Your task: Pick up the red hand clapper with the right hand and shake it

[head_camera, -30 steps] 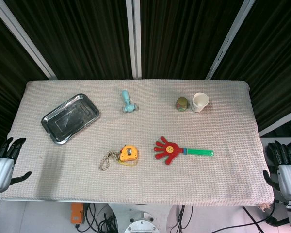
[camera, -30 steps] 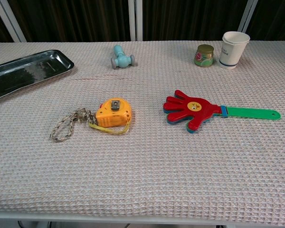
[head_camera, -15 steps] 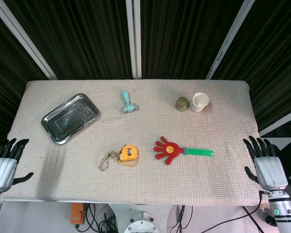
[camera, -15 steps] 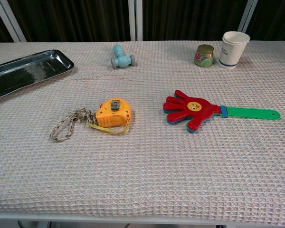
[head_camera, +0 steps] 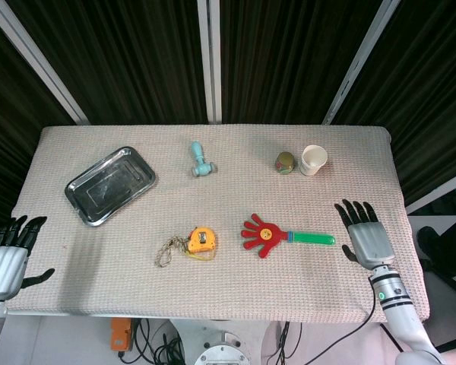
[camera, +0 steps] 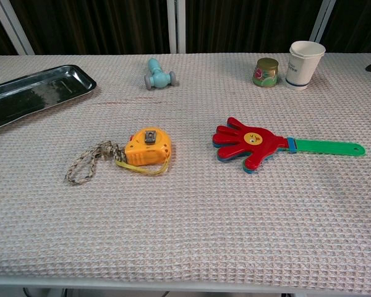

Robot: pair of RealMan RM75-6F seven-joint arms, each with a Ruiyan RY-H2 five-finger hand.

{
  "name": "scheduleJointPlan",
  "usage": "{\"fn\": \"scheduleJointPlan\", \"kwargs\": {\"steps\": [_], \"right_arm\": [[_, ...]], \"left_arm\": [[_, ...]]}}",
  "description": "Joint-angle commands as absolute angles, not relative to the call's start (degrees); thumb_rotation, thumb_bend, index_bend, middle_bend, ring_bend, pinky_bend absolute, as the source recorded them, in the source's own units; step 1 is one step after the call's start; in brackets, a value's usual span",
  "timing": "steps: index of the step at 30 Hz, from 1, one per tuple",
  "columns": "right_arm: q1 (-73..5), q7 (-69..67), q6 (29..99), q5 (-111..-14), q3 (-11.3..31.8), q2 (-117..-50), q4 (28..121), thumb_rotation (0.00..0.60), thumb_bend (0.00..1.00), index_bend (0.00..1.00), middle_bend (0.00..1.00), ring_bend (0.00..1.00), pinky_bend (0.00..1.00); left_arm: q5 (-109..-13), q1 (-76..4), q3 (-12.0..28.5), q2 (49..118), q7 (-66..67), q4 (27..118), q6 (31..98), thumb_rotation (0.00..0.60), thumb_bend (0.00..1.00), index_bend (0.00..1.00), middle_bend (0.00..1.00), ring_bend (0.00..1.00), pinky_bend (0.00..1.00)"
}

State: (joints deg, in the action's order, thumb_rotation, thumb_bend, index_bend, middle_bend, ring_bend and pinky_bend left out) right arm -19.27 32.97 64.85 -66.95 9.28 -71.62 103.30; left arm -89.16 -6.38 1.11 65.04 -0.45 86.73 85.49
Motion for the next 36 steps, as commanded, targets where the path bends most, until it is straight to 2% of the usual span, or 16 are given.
{"fn": "scheduleJointPlan", "kwargs": {"steps": [1, 12, 29, 36], "right_arm": [[-22.47, 37.18, 63.54, -62.83, 10.27, -75.69, 103.19, 0.600, 0.21, 0.00, 0.00, 0.00, 0.00], [-28.38, 40.08, 61.77, -52.13, 11.33, -82.93, 100.72, 0.600, 0.22, 0.01, 0.00, 0.00, 0.00], [-32.77, 38.98, 64.80, -49.88, 11.00, -91.86, 95.82, 0.600, 0.25, 0.26, 0.01, 0.00, 0.00], [-33.70, 39.94, 66.06, -48.62, 10.67, -93.89, 94.23, 0.600, 0.27, 0.31, 0.02, 0.00, 0.00]], "left_arm": [[-89.21, -6.35, 1.03, 65.14, -0.71, 86.68, 85.46, 0.600, 0.05, 0.06, 0.10, 0.00, 0.03], [-89.26, -6.18, 0.84, 65.05, -1.21, 85.87, 85.56, 0.600, 0.06, 0.06, 0.10, 0.00, 0.03], [-89.30, -6.16, 0.76, 64.60, -1.92, 85.18, 85.53, 0.600, 0.06, 0.06, 0.10, 0.00, 0.03], [-89.43, -6.01, 0.63, 64.36, -2.68, 84.88, 85.71, 0.600, 0.06, 0.06, 0.10, 0.00, 0.03]]}}
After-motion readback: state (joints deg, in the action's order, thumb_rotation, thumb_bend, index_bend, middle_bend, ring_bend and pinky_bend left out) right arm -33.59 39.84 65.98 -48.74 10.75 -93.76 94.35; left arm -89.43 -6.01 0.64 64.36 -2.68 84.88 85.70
